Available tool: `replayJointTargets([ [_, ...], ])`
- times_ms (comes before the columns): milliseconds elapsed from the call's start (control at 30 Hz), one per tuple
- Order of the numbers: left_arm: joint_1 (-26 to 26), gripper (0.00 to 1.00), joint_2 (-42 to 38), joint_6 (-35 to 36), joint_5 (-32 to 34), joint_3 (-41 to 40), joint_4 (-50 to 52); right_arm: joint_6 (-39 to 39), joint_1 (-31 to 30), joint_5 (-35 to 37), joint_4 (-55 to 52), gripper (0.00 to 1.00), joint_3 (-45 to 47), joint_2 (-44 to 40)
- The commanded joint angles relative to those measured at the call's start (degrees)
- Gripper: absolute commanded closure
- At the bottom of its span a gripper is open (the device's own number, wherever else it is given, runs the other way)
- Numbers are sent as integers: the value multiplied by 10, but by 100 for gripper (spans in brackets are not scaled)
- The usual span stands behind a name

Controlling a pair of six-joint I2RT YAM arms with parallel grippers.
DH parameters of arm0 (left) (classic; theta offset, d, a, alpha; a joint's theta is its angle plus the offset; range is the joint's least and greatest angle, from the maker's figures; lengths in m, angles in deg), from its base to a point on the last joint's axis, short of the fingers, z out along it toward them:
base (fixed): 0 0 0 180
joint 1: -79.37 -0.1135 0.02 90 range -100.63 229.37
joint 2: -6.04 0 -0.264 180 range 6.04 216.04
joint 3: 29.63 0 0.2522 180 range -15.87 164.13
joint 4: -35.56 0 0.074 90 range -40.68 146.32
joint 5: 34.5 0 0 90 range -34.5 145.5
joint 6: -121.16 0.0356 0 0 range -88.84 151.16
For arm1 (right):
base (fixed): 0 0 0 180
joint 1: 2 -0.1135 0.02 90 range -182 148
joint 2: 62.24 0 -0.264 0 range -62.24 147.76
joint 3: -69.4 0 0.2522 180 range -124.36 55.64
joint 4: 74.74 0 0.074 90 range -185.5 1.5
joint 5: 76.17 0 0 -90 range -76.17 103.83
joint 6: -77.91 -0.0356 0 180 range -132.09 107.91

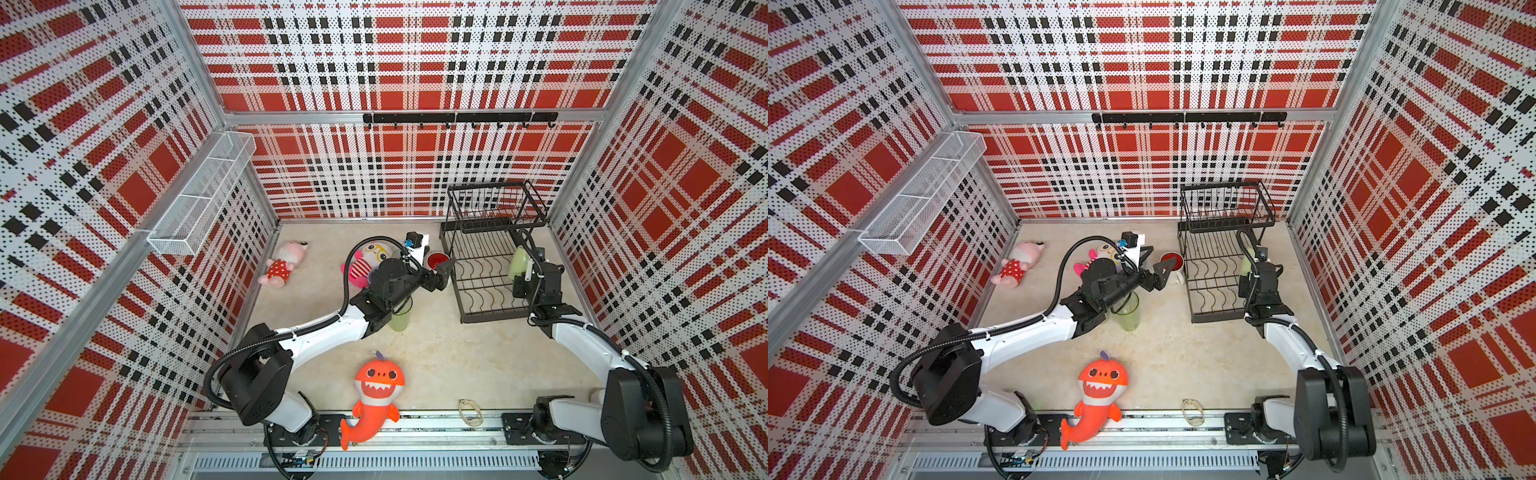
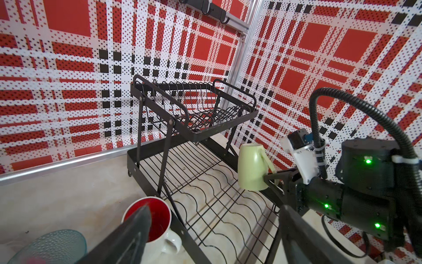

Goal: Load cups into a dish rack
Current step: Place the cup upside down at the dish rack.

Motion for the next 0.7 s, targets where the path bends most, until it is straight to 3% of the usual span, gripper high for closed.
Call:
replayJointTargets([
  [0,-3,3,-8,-2,8,4,6,58,24,-43,125,100,-1,13],
  [167,-3,1,-11,6,20,12,21,84,41,-68,136,100,-10,54],
  [367,-3,0,-8,6,30,15,25,130,45,-91,235,100,23,76],
  [667,1,0,8,-3,25,27,26,118,75,-131,264,100,9,127],
])
